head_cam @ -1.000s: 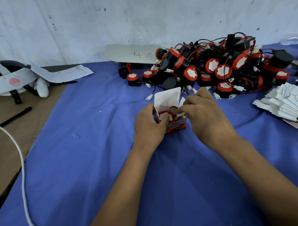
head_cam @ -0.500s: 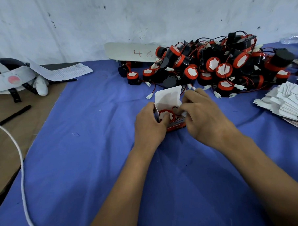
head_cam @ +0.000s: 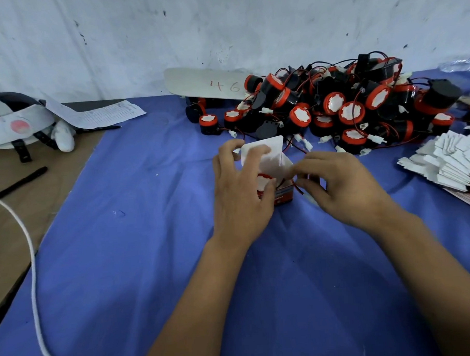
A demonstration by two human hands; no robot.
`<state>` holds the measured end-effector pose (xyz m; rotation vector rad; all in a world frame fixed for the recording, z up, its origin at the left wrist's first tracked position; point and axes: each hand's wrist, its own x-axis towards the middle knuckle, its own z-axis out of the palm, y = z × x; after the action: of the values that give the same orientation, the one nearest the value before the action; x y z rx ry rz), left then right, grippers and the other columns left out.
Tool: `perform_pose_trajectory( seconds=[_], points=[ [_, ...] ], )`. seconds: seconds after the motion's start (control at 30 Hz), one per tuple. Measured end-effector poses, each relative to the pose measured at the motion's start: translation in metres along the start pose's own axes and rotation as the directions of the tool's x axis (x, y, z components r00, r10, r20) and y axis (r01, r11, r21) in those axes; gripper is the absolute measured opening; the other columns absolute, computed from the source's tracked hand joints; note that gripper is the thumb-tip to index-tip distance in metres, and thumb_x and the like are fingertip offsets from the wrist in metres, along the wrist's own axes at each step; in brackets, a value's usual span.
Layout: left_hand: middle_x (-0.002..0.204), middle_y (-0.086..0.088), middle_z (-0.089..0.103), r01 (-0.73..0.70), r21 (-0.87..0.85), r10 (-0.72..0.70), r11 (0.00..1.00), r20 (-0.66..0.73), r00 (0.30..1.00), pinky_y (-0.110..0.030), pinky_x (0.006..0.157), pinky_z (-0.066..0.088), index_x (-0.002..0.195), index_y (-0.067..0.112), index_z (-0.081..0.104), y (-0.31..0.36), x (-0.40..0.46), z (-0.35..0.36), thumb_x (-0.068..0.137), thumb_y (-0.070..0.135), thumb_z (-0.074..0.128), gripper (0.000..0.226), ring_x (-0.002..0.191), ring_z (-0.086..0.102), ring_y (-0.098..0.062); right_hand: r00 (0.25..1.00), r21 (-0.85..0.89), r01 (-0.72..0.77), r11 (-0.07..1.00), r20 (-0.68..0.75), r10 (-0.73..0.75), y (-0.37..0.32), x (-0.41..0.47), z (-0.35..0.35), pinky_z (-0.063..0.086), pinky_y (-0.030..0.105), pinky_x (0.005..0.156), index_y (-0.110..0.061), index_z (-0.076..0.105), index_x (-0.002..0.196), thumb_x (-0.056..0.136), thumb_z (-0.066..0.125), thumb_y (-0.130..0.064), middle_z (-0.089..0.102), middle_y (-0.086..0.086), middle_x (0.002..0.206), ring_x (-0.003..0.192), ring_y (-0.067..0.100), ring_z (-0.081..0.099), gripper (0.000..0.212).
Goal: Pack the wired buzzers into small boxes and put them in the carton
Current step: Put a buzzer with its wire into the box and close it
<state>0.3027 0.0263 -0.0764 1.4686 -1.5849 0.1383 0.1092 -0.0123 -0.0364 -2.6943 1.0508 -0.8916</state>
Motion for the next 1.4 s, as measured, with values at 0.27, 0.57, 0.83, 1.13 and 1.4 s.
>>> perform_pose_trajectory(
  seconds=[0.27, 0.57, 0.83, 1.13, 1.4],
  points=[
    [0.128, -0.005, 0.048, 0.049, -0.06, -0.037, 0.997, 0.195, 0.98, -0.034, 0.086, 0.051, 0.112, 0.026, 0.071, -0.006, -0.003, 0.003, 0.092, 0.019, 0.068, 0.021, 0.114, 0.052, -0.025, 0.995, 0.107, 0.029, 0.994, 0.096, -0.039, 0.009, -0.002, -0.004, 0.042, 0.022, 0.065, -0.038, 0.079, 0.108, 0.082, 0.084, -0.01, 0.056, -0.007, 0.089, 0.079, 0.014, 0.054, 0.038],
    [0.127, -0.002, 0.049, 0.061, -0.096, -0.041, 0.994, 0.199, 0.979, -0.037, 0.09, 0.054, 0.111, 0.028, 0.072, -0.006, -0.004, 0.006, 0.092, 0.021, 0.069, 0.02, 0.113, 0.054, -0.021, 0.958, 0.14, -0.03, 0.99, -0.279, 0.068, -0.017, 0.007, 0.018, 0.055, 0.038, 0.059, -0.016, 0.065, 0.105, 0.097, 0.066, -0.011, 0.065, -0.004, 0.068, 0.061, 0.013, 0.066, 0.01],
    [0.109, 0.001, 0.051, 0.093, -0.137, -0.069, 0.986, 0.171, 0.983, -0.028, 0.072, 0.054, 0.092, 0.019, 0.077, 0.001, -0.002, 0.006, 0.079, 0.03, 0.062, 0.023, 0.092, 0.056, -0.015, 0.879, 0.594, -0.279, 0.754, -0.158, 0.45, -0.02, 0.015, 0.026, 0.064, 0.038, 0.058, -0.009, 0.063, 0.094, 0.093, 0.072, -0.003, 0.074, 0.002, 0.068, 0.057, 0.017, 0.074, 0.011],
    [0.11, 0.002, 0.052, 0.048, -0.119, -0.027, 0.992, 0.174, 0.984, -0.017, 0.071, 0.045, 0.102, 0.015, 0.066, 0.0, -0.003, 0.008, 0.082, 0.016, 0.065, 0.02, 0.09, 0.054, -0.015, 0.942, -0.072, -0.243, 0.967, -0.258, 0.217, -0.018, 0.018, 0.029, 0.052, 0.045, 0.063, -0.013, 0.072, 0.086, 0.09, 0.072, -0.017, 0.069, 0.005, 0.077, 0.071, 0.03, 0.063, 0.006],
    [0.111, 0.0, 0.048, -0.04, -0.154, 0.074, 0.987, 0.224, 0.972, -0.032, 0.079, 0.053, 0.104, 0.018, 0.078, 0.003, -0.001, 0.002, 0.082, 0.001, 0.057, 0.035, 0.096, 0.056, -0.023, 0.945, -0.106, -0.269, 0.957, -0.221, 0.241, -0.011, 0.024, 0.037, 0.053, 0.045, 0.068, -0.006, 0.075, 0.087, 0.089, 0.068, -0.008, 0.064, 0.005, 0.093, 0.081, 0.028, 0.06, 0.007]
  ],
)
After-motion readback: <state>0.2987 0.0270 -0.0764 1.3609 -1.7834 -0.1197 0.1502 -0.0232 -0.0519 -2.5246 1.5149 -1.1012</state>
